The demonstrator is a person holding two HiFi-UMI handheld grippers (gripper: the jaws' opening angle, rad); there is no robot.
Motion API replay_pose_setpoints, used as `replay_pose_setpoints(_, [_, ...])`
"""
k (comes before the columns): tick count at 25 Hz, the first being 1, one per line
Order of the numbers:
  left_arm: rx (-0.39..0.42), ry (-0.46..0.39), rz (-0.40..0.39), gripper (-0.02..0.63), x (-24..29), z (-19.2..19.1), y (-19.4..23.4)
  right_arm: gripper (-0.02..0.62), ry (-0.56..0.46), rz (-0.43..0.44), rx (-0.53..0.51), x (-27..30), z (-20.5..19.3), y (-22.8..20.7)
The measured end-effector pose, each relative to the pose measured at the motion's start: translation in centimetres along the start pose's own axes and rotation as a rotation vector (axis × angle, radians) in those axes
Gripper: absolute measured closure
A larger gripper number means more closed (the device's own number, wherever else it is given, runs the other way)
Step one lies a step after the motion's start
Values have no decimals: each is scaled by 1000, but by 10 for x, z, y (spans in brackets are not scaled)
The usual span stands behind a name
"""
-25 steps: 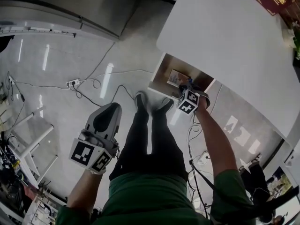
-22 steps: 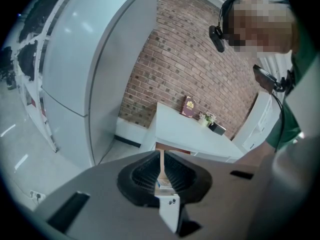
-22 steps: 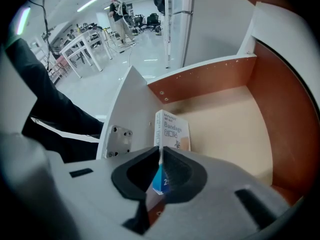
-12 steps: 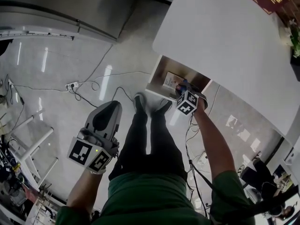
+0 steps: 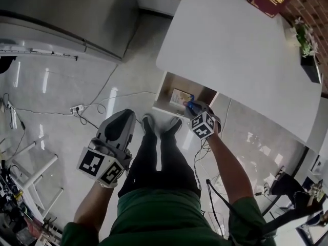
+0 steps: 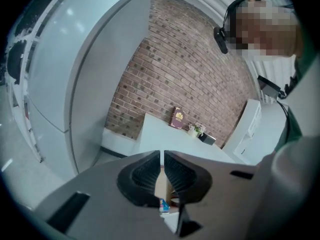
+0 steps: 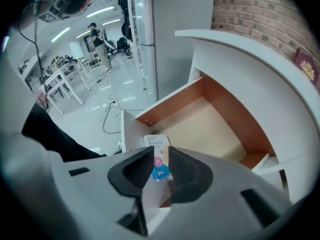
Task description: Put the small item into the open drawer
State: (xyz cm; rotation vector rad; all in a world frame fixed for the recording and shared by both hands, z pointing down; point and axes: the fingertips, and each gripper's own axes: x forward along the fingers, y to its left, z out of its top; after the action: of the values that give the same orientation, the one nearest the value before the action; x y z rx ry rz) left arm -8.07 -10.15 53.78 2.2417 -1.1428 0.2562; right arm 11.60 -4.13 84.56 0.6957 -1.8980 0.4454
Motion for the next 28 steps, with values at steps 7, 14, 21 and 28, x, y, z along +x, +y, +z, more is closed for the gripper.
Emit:
replay_pose_setpoints(7, [60, -68, -68, 591, 3, 45, -44, 508, -149, -40, 158, -82, 36, -1])
replay_pose_setpoints(14, [105, -123, -127, 591, -3, 80, -76, 505, -351, -113, 357, -181, 77, -24])
replay_pose_setpoints(21, [170, -216, -170, 591, -25, 110, -96, 514, -626, -233, 487, -306, 126, -53])
replay_pose_setpoints(28, [260, -313, -177, 591, -40, 161, -116, 535, -860, -331, 376, -416, 198, -62])
